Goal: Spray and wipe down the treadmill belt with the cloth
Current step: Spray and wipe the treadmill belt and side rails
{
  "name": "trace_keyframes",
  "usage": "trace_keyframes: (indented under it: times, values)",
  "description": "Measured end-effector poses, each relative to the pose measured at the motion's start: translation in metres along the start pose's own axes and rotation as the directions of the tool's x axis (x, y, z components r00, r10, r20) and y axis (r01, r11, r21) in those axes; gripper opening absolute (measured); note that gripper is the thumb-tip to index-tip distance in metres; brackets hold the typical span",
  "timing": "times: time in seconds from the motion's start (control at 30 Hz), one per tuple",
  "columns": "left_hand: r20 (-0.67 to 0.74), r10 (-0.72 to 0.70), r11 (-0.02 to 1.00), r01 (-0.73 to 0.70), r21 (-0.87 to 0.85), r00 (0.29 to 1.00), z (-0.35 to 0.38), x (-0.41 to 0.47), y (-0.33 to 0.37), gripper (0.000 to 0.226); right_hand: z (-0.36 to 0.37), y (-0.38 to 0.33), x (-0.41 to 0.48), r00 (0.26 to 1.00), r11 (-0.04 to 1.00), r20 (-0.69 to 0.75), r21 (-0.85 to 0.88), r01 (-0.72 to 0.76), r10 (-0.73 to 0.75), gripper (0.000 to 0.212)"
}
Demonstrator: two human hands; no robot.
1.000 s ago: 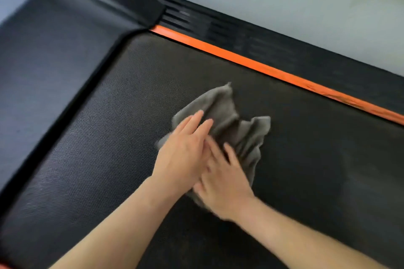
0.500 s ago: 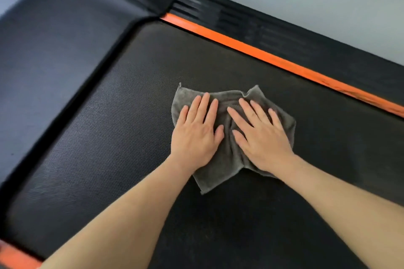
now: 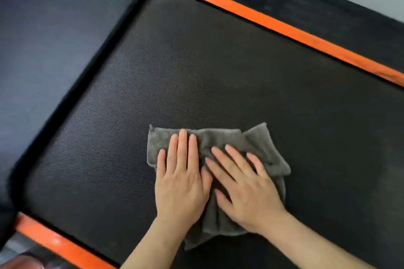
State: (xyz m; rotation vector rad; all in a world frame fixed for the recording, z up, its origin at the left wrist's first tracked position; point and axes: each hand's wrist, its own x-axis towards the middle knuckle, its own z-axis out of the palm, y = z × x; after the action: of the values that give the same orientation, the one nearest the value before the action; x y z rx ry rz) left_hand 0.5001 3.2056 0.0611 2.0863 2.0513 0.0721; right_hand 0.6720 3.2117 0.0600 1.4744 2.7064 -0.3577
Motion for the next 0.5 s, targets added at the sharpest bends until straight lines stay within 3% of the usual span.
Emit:
trace_keyframes:
  times: [0.17,0.27,0.37,0.5]
  values:
    - [-0.027,0.048,0.997,-0.05,-0.06,0.998,-0.002,0.111,0.047,0.063,-0.029,0.087,0.066,0.97,0.966,-0.025,-0.079,-0.245,0.243,0.061]
    - [0.004,0.136,0.99,-0.136,-0.046,0.991,-0.003,0.129,0.055,0.061,-0.03,0.09,0.059,0.939,0.937,-0.03,-0.067,-0.343,0.342,0.059]
    - [0.038,0.16,0.985,-0.157,-0.065,0.986,-0.004,0.077,0.034,0.06,-0.016,0.033,0.01,0.956,0.954,0.021,-0.072,-0.29,0.292,0.06]
    - [0.047,-0.073,0.995,0.076,-0.067,0.996,-0.015,-0.023,-0.017,0.062,0.007,-0.068,-0.024,0.994,0.999,0.102,0.012,-0.029,0.028,0.066]
